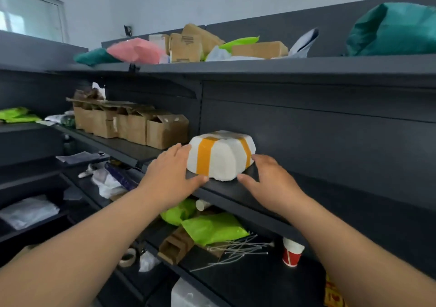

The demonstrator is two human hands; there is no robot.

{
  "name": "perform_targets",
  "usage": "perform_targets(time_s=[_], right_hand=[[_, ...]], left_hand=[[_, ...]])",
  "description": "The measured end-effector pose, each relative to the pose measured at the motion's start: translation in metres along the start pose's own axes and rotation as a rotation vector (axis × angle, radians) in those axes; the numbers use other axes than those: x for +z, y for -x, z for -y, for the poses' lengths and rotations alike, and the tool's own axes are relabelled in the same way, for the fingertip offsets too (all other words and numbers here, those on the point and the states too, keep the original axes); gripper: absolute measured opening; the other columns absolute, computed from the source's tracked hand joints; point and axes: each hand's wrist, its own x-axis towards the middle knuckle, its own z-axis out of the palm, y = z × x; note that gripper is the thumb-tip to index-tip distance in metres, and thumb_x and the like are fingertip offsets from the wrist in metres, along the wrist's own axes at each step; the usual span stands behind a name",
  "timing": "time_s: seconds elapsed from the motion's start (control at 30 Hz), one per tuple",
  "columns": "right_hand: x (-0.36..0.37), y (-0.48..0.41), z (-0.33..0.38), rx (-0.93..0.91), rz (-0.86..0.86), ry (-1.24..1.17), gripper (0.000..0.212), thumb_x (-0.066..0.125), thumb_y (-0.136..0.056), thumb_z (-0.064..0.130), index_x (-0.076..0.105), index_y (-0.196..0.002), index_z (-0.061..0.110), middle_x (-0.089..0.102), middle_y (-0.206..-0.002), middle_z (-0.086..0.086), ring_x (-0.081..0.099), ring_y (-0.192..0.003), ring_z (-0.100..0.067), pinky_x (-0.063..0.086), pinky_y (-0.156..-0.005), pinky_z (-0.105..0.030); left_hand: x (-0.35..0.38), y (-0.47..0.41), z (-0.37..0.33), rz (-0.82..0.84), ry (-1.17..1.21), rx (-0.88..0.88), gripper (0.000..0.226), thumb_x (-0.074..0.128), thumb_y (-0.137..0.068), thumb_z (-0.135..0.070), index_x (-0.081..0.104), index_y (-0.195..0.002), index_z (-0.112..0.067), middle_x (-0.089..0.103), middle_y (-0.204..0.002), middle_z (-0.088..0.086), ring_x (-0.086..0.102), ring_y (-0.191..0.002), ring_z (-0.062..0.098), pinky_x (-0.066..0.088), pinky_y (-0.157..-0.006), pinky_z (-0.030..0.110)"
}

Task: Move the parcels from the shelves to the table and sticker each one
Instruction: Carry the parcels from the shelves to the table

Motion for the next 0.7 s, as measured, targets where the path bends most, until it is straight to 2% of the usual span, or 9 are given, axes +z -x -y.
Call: perform_targets(time_s=[0.1,0.17,0.27,0.33,0.4,0.47,0.53,0.6,0.7], right_hand=[[0.017,-0.05,-0.002,0.044,-0.001,-0.057,0.074,0.051,-0.091,0.054,0.025,-0.15,0.017,0.028,-0.154,-0.003,0.036,-0.135,-0.022,0.036,-0.107,-0.036],[0.028,-0.07,-0.004,0.085,0.019,-0.106,0.076,0.053,-0.088,0.056,0.025,-0.149,0.02,0.03,-0.152,-0.002,0.039,-0.133,-0.022,0.038,-0.106,-0.038],[0.047,-0.102,-0.006,0.133,0.016,-0.157,0.081,0.058,-0.082,0.061,0.027,-0.147,0.025,0.034,-0.148,0.001,0.042,-0.129,-0.02,0.042,-0.102,-0.039],[0.057,-0.12,-0.007,0.181,0.016,-0.192,0.09,0.062,-0.078,0.062,0.021,-0.149,0.026,0.03,-0.152,0.002,0.038,-0.133,-0.019,0.039,-0.105,-0.038],[0.067,-0.133,-0.007,0.269,0.018,-0.237,0.108,0.066,-0.067,0.069,0.014,-0.152,0.026,0.024,-0.155,0.004,0.033,-0.138,-0.019,0.036,-0.108,-0.038],[0.078,-0.142,-0.006,0.357,-0.018,-0.283,0.122,0.068,-0.049,0.077,0.017,-0.15,0.03,0.03,-0.152,0.005,0.038,-0.135,-0.019,0.041,-0.106,-0.042],[0.089,-0.147,-0.006,0.433,-0.047,-0.321,0.127,0.071,-0.041,0.077,0.02,-0.148,0.031,0.035,-0.148,0.007,0.042,-0.131,-0.018,0.044,-0.103,-0.043],[0.097,-0.15,-0.002,0.504,-0.072,-0.354,0.128,0.075,-0.038,0.074,0.022,-0.146,0.032,0.038,-0.145,0.008,0.044,-0.129,-0.018,0.045,-0.101,-0.043],[0.109,-0.15,0.01,0.581,-0.101,-0.422,0.133,0.079,-0.035,0.068,0.019,-0.147,0.031,0.039,-0.144,0.007,0.045,-0.128,-0.018,0.047,-0.1,-0.043]], left_hand=[[0.013,-0.048,0.021,0.0,0.079,-0.042,0.091,0.063,-0.08,-0.058,0.018,-0.149,-0.02,0.025,-0.154,0.002,0.027,-0.14,0.023,0.032,-0.111,0.041],[0.023,-0.073,0.033,0.032,0.12,-0.074,0.101,0.066,-0.075,-0.061,0.014,-0.151,-0.018,0.022,-0.156,0.004,0.025,-0.142,0.025,0.032,-0.112,0.043],[0.043,-0.116,0.056,0.089,0.22,-0.088,0.111,0.072,-0.07,-0.06,0.01,-0.152,-0.018,0.016,-0.158,0.004,0.021,-0.144,0.023,0.028,-0.114,0.04],[0.055,-0.146,0.068,0.141,0.276,-0.08,0.116,0.075,-0.066,-0.059,0.007,-0.152,-0.021,0.012,-0.159,0.003,0.019,-0.144,0.022,0.027,-0.115,0.04],[0.066,-0.172,0.08,0.2,0.335,-0.057,0.121,0.078,-0.063,-0.059,0.005,-0.152,-0.023,0.01,-0.16,0.002,0.019,-0.144,0.022,0.027,-0.115,0.041],[0.077,-0.195,0.09,0.284,0.395,-0.019,0.125,0.08,-0.061,-0.058,0.002,-0.152,-0.025,0.009,-0.16,0.0,0.017,-0.145,0.022,0.026,-0.115,0.041],[0.088,-0.215,0.101,0.373,0.459,0.018,0.128,0.082,-0.059,-0.057,-0.001,-0.152,-0.026,0.009,-0.16,0.0,0.017,-0.145,0.022,0.026,-0.115,0.042],[0.097,-0.229,0.108,0.465,0.547,0.034,0.132,0.084,-0.056,-0.055,-0.003,-0.152,-0.027,0.013,-0.159,-0.001,0.021,-0.143,0.021,0.029,-0.113,0.041],[0.11,-0.238,0.113,0.555,0.717,0.076,0.124,0.088,-0.057,-0.044,0.008,-0.151,-0.027,0.035,-0.148,-0.003,0.038,-0.132,0.021,0.039,-0.105,0.039]])
